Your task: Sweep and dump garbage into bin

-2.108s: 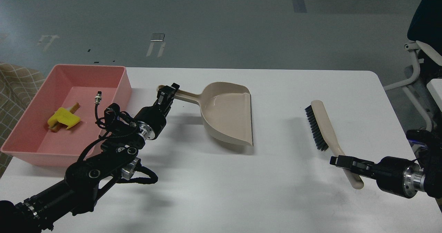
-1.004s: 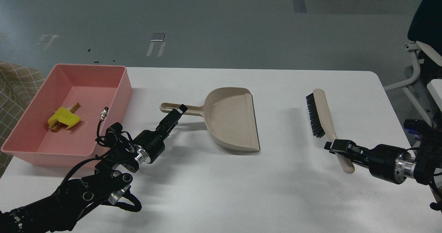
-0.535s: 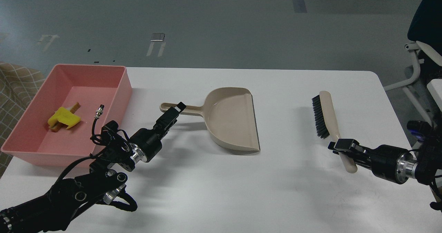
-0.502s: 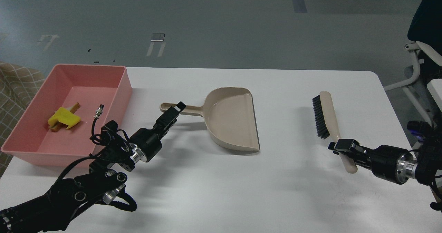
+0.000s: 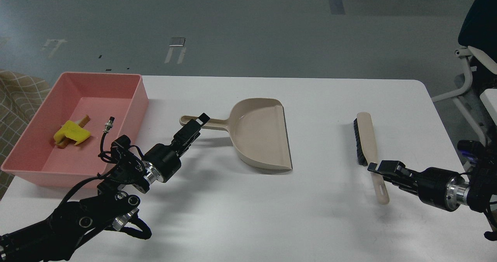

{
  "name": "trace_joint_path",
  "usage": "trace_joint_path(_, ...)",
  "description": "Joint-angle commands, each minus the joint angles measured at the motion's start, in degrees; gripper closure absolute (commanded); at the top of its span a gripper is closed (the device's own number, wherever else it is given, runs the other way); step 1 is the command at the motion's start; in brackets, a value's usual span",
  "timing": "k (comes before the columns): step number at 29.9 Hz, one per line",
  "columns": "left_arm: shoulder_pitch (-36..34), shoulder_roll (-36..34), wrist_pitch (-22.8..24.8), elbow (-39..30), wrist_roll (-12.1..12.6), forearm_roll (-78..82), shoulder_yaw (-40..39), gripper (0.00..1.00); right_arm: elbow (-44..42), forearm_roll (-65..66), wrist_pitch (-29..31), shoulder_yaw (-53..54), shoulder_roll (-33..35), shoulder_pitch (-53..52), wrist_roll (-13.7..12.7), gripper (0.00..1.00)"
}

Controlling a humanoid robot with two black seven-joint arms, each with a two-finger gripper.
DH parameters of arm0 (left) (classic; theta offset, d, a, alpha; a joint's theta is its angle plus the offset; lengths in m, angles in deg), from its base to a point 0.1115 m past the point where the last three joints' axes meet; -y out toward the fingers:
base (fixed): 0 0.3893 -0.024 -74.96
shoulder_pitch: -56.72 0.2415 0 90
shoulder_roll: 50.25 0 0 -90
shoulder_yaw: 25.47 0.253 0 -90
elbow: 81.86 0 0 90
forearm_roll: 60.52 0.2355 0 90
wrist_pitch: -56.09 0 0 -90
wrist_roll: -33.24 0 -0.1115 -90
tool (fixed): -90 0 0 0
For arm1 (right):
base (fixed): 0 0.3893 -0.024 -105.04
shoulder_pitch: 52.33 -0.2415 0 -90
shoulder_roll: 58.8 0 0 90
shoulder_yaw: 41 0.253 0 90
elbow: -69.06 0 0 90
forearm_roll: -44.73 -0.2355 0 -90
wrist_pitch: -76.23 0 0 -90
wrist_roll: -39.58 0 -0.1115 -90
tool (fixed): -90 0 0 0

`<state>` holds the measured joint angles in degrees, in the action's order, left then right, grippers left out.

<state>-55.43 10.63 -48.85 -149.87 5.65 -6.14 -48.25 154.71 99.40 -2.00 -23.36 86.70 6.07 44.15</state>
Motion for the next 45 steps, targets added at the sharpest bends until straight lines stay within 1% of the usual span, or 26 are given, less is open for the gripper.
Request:
trace_joint_path(1,0.00,-0.41,0.00,-0.19,-0.09,0.03,-0.07,0.05,0.31,0.00,0.00,0.02,0.31,0.04,-0.18,0.39)
trace_joint_path(3,0.00,-1.02,0.08,-1.24,-0.09,-0.06,0.02,0.05,0.75,-0.09,0.00,0.02,0.83,0.04,-0.18,0.28)
trace_joint_path(4,0.44,-1.99,0.08,-2.37,-0.09,-0.14,0.02,0.05,0.93,-0.09,-0.26,0.10,1.79,0.13,-0.18,0.12)
trace_joint_path(5,0.79,-2.52,0.08,-2.99,-0.09,-0.06,0.02,0.05,1.01,-0.09,-0.35,0.37,2.41,0.13,-0.18,0.05)
trace_joint_path(6,1.06,-3.04,0.26,-3.78,-0.09,-0.06,0.02,0.05,1.10,-0.09,-0.35,0.46,3.11,0.13,-0.18,0.04)
trace_joint_path(9,3.16,-6.47,1.31,-8.26,-0.01,-0.06,-0.51,0.05,2.68,-0.18,-0.26,0.63,6.72,0.13,-0.18,0.01)
trace_joint_path(11,5.18,-10.68,1.67,-12.82,-0.09,-0.06,-0.86,0.05,4.26,-0.26,-0.17,0.98,10.05,0.13,0.08,0.01)
trace_joint_path(12,5.19,-10.70,1.67,-12.84,-0.09,-0.06,-0.86,0.05,4.27,-0.26,-0.17,0.98,10.06,0.13,0.09,0.01)
trace_joint_path(14,6.59,-14.20,1.67,-17.74,-0.18,-0.06,-1.38,0.05,6.02,-0.79,-0.26,1.25,12.78,0.04,1.22,0.01)
trace_joint_path(16,7.38,-16.05,1.67,-21.08,-0.18,-0.23,-3.13,0.05,7.07,-2.80,-0.61,3.08,13.75,0.04,2.19,0.01)
trace_joint_path(18,7.56,-17.45,1.67,-23.11,-0.09,-0.58,-5.77,0.05,7.43,-6.22,-0.79,6.41,14.19,0.04,2.28,0.01)
trace_joint_path(21,6.69,-18.52,2.45,-23.65,-0.09,-2.25,-10.52,0.05,6.29,-10.89,-0.79,12.83,14.11,0.13,2.54,0.01)
trace_joint_path(23,5.02,-18.78,5.43,-23.31,0.26,-7.24,-16.31,0.05,4.01,-14.66,-0.61,17.84,13.67,0.22,4.12,0.01)
trace_joint_path(24,3.54,-18.78,8.66,-22.78,0.69,-10.74,-20.25,0.05,2.18,-15.63,-0.18,20.56,13.23,0.31,5.96,0.01)
trace_joint_path(26,2.12,-18.61,11.93,-21.73,0.96,-13.67,-24.22,0.05,0.32,-15.82,-0.17,23.30,12.18,0.31,8.51,0.01)
trace_joint_path(27,0.90,-18.52,14.56,-19.72,1.48,-15.16,-27.20,0.05,-2.65,-15.82,-0.08,25.83,10.35,0.22,11.05,0.01)
trace_joint_path(28,-0.77,-18.34,16.15,-17.35,2.36,-15.52,-29.23,0.05,-5.90,-15.82,0.00,28.55,8.41,-0.13,12.46,0.01)
trace_joint_path(32,-7.45,-16.15,18.10,-9.35,2.98,-16.23,-29.34,0.05,-15.66,-15.82,1.14,37.18,1.38,-1.18,13.00,0.01)
trace_joint_path(34,-12.89,-11.16,20.81,-1.72,2.98,-16.32,-29.34,0.05,-23.47,-15.73,4.21,43.23,-7.03,-5.20,13.00,0.01)
trace_joint_path(35,-14.31,-9.92,21.61,0.32,2.98,-16.32,-29.34,0.05,-25.59,-15.73,4.75,44.22,-8.90,-6.88,13.00,0.01)
trace_joint_path(36,-16.84,-7.56,23.10,4.26,2.98,-16.40,-29.43,0.05,-29.53,-15.73,5.27,45.27,-12.23,-10.38,13.09,0.01)
trace_joint_path(40,-23.10,-1.30,26.00,13.24,2.90,-16.49,-29.34,0.05,-38.61,-15.73,5.28,46.16,-20.42,-18.31,13.53,0.01)
trace_joint_path(41,-25.29,1.23,27.93,16.91,2.72,-16.49,-29.34,0.05,-41.84,-15.82,5.28,46.16,-23.13,-20.76,14.84,0.01)
trace_joint_path(42,-27.40,3.87,30.12,20.61,2.55,-16.49,-29.43,0.05,-44.75,-15.73,5.45,45.99,-26.03,-22.70,16.85,0.01)
trace_joint_path(44,-30.04,7.82,32.94,25.71,2.28,-17.02,-29.43,0.05,-48.70,-15.64,5.54,45.29,-30.25,-24.82,19.23,0.01)
trace_joint_path(45,-30.84,9.07,33.74,27.39,2.28,-17.28,-29.43,0.05,-49.77,-15.64,5.54,45.19,-31.58,-25.26,19.68,0.01)
